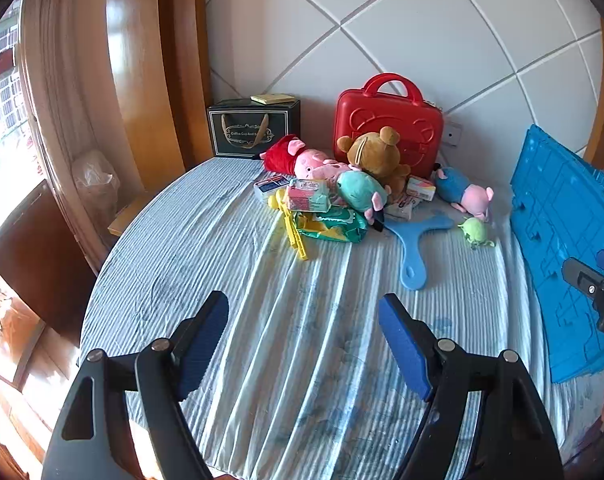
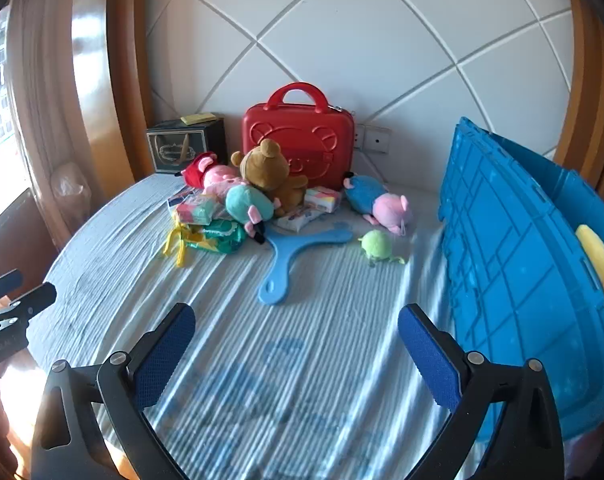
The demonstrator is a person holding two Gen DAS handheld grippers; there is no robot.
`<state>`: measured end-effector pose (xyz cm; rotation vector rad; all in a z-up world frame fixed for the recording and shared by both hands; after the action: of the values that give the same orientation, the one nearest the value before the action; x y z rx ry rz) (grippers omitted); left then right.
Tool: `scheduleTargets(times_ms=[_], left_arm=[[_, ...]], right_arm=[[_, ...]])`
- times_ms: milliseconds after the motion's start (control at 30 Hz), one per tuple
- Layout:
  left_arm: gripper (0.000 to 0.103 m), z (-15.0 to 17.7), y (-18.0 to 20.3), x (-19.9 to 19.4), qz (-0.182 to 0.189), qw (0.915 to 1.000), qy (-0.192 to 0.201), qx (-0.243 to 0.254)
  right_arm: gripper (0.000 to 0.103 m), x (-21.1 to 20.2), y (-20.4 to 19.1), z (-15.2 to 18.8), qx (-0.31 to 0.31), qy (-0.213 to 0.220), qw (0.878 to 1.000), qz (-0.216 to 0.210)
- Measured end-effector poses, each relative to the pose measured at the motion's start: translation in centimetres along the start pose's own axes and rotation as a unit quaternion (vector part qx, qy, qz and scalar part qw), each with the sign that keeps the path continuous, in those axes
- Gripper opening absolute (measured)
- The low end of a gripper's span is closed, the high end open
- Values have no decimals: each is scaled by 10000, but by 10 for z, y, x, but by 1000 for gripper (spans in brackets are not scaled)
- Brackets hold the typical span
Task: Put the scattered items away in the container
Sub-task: 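Move both tools back toward the remaining toys and packs on the table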
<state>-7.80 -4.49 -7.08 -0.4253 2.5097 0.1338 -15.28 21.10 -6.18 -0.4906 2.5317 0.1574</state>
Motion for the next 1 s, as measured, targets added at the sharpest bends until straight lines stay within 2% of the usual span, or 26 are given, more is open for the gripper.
scheduleTargets(times_ms=[100, 333, 500, 767, 867, 1000], left_arm=[[77, -8, -13, 21, -179, 9998, -22, -106], [77, -11, -40, 78, -155, 9986, -431, -266], [77, -24, -49, 122, 114, 9982, -587, -23], [77, -52, -38, 179, 733, 9941, -650, 475], [77, -53, -32, 199, 889, 9919, -752, 507], [77, -50, -32, 229, 891, 9906, -962, 388]], right_arm=[[103, 29, 2, -9, 61, -22, 9999, -85], [103, 99, -15, -15, 69, -551, 9984, -141], [103, 130, -37, -19, 173, -733, 9971, -66], [103, 160, -43, -22, 637, -1037, 9909, 569], [103, 169, -38, -17, 714, -1172, 9875, 771], [102, 188, -34, -11, 735, -1338, 9845, 861]])
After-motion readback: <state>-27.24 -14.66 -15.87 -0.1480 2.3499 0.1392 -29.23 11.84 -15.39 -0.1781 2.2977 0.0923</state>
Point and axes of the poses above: each gripper's, at about its wrist camera, not at the fingertips, and x roughly the way its jaws point, y to its right, z to its underside, the point moved 1 cm from there along x, roughly the way its jaws point, and after that the axes turned 9 degrees about y, right-handed, at the moved point
